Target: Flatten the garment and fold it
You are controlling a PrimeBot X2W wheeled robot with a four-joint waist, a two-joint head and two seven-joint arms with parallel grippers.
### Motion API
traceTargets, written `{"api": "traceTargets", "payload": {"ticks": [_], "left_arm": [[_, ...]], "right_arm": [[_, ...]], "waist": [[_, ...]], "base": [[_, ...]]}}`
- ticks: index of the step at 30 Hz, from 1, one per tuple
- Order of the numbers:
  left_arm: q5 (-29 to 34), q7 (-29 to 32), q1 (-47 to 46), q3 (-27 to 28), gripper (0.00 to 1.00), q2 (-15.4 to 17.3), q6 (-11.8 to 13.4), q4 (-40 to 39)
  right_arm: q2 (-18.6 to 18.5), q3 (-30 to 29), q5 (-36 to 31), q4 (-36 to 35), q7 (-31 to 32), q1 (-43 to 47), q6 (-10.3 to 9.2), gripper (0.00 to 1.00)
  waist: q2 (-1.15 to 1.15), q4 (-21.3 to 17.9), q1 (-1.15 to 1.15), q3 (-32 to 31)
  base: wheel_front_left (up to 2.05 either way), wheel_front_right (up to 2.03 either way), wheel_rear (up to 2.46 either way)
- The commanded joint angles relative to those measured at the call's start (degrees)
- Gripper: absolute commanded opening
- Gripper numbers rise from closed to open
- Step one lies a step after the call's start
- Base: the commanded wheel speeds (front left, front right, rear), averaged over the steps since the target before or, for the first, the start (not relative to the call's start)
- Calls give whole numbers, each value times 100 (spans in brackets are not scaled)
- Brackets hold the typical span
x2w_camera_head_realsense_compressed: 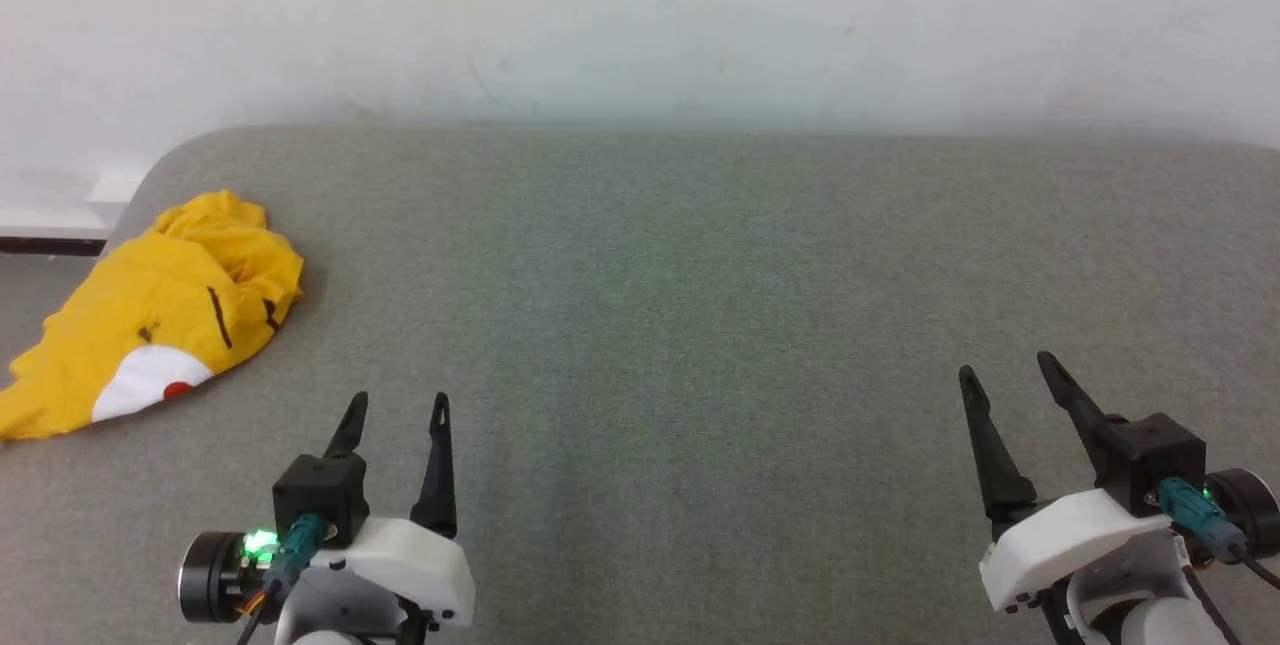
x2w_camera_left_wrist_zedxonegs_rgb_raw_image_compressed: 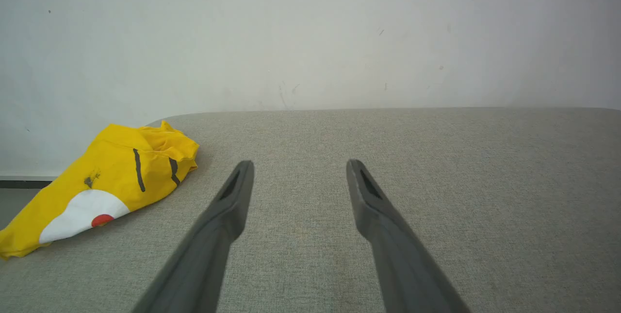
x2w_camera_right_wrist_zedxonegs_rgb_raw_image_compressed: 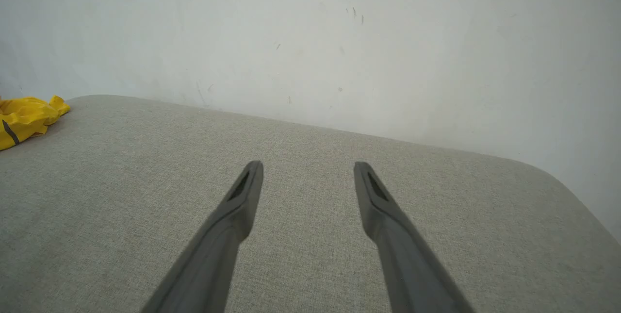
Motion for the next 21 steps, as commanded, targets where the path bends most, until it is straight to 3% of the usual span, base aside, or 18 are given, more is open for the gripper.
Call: {"api": "traceTargets", "payload": {"ticks": [1, 21], "left_arm": [[-63, -59, -124, -36, 100, 13, 57, 50], [-204, -299, -119, -85, 100, 69, 297, 129]], "right_arm": [[5, -18, 57, 14, -53, 28, -2, 100], [9, 78, 127, 113, -208, 19, -4, 100]], "waist": [[0, 117, 0, 3], [0, 925, 0, -10]], "base": [[0, 0, 0], [0, 0, 0]]}}
